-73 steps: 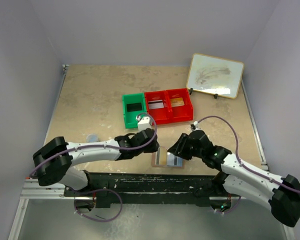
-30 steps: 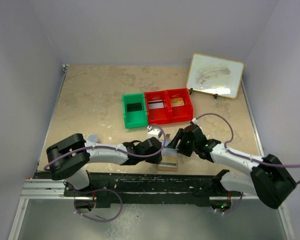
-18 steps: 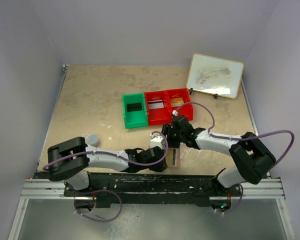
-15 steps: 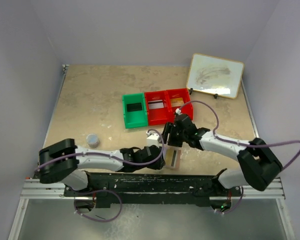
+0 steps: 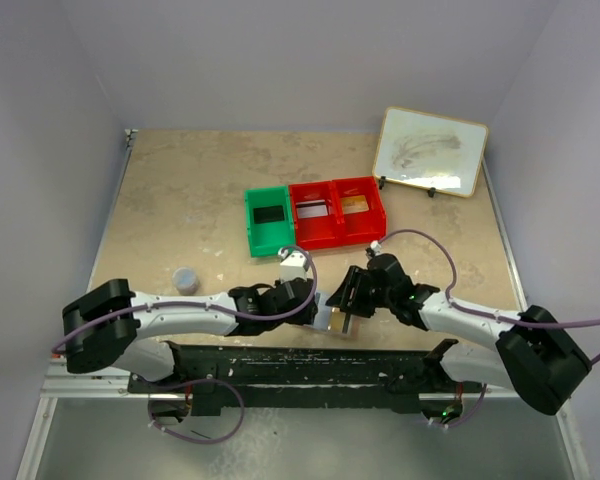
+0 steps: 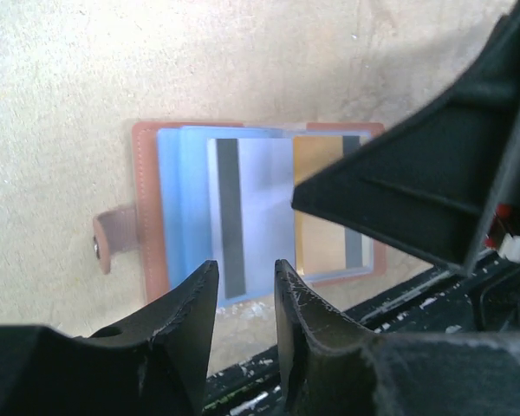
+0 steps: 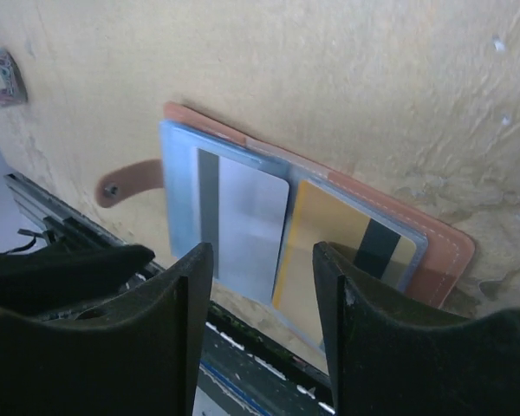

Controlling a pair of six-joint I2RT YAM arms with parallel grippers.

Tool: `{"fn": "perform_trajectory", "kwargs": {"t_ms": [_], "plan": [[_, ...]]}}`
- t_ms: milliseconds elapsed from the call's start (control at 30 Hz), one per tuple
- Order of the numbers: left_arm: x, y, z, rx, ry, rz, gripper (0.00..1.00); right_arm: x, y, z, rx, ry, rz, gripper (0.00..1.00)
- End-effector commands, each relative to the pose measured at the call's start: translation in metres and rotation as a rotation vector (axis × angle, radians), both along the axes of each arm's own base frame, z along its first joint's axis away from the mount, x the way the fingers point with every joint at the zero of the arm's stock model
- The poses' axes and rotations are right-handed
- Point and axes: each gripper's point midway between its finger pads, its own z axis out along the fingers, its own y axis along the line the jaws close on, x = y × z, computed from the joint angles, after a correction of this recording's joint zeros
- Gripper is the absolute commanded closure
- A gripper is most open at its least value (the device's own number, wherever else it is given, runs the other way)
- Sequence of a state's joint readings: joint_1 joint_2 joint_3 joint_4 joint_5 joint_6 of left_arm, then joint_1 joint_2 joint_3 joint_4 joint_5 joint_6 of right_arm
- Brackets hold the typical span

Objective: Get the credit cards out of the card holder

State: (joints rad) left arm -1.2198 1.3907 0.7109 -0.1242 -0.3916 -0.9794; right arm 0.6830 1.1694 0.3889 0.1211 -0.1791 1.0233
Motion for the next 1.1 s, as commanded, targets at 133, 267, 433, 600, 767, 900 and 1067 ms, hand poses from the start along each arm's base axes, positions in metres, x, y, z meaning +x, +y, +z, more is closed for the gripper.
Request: {"fn": "perform_trajectory", "kwargs": {"t_ms": [133, 267, 433, 600, 767, 900, 1067], "plan": [[0.021, -0.006, -0.001, 0.044, -0.021, -0.010, 0.73, -0.003, 0.021, 0.008, 0.175, 0.008, 0.004, 0.50], [0.024, -0.003, -0.007, 0.064, -0.018, -0.005, 0.74, -0.009, 0.009, -0.007, 0.126, 0.072, -0.050, 0.52], [0.022, -0.001, -0.029, 0.098, 0.005, -0.016, 0.77, -0.014, 0.010, -0.010, 0.149, 0.081, -0.042, 0.52], [0.014, 0.013, -0.065, 0.168, 0.050, 0.016, 0.88, -0.023, 0.004, -0.029, 0.170, 0.136, -0.094, 0.54], [0.009, 0.036, -0.081, 0.225, 0.082, 0.081, 0.89, -0.023, 0.002, -0.031, 0.174, 0.115, -0.093, 0.52], [0.002, 0.039, -0.090, 0.240, 0.110, 0.081, 0.90, -0.022, 0.011, -0.024, 0.217, 0.097, -0.053, 0.57], [0.004, 0.037, -0.084, 0.234, 0.101, 0.089, 0.91, -0.020, 0.015, -0.017, 0.245, 0.092, -0.052, 0.66]]}}
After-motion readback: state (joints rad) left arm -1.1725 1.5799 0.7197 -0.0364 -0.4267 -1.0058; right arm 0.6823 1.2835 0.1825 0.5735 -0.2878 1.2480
